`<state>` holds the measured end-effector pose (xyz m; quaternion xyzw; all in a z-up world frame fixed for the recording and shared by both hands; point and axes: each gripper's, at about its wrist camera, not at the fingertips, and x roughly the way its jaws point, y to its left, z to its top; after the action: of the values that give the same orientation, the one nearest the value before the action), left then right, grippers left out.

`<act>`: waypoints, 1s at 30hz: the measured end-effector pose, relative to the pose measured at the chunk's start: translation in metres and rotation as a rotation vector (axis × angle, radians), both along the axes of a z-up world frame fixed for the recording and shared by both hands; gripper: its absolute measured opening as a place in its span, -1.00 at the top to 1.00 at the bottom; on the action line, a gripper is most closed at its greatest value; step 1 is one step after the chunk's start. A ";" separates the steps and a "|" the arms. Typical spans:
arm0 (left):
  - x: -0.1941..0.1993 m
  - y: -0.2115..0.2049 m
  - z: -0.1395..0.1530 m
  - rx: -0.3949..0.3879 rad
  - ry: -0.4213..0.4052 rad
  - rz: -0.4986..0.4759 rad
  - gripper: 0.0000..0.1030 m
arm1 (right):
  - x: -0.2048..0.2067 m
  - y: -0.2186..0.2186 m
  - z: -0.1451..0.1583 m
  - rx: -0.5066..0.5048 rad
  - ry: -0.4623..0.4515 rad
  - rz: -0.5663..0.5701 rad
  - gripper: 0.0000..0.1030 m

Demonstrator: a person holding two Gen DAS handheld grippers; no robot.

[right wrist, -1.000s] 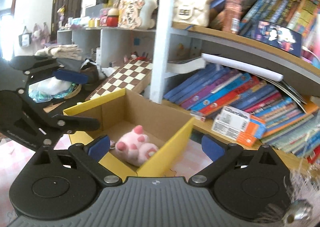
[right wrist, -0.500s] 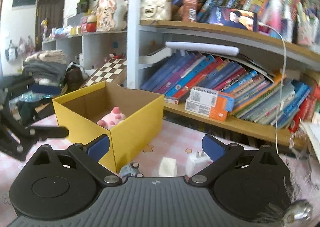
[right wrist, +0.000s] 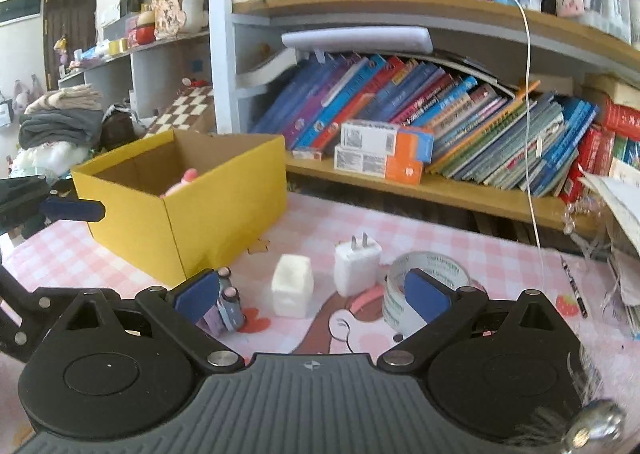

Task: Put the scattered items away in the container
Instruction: 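Move both tools back from the box toward the remaining items, then grasp the grey toy car with the left tool while the right tool grasps the tape roll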

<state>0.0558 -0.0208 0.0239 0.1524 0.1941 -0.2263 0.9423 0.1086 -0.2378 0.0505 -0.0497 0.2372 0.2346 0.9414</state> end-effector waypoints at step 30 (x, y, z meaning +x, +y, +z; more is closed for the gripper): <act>0.055 -0.046 -0.061 0.030 0.090 0.074 -0.67 | 0.043 -0.021 -0.055 -0.074 0.001 -0.164 -0.46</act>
<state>0.1110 -0.0667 -0.0368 0.1486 0.2453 -0.1949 0.9380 0.1519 -0.2585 -0.0040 -0.0648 0.2495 0.1477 0.9549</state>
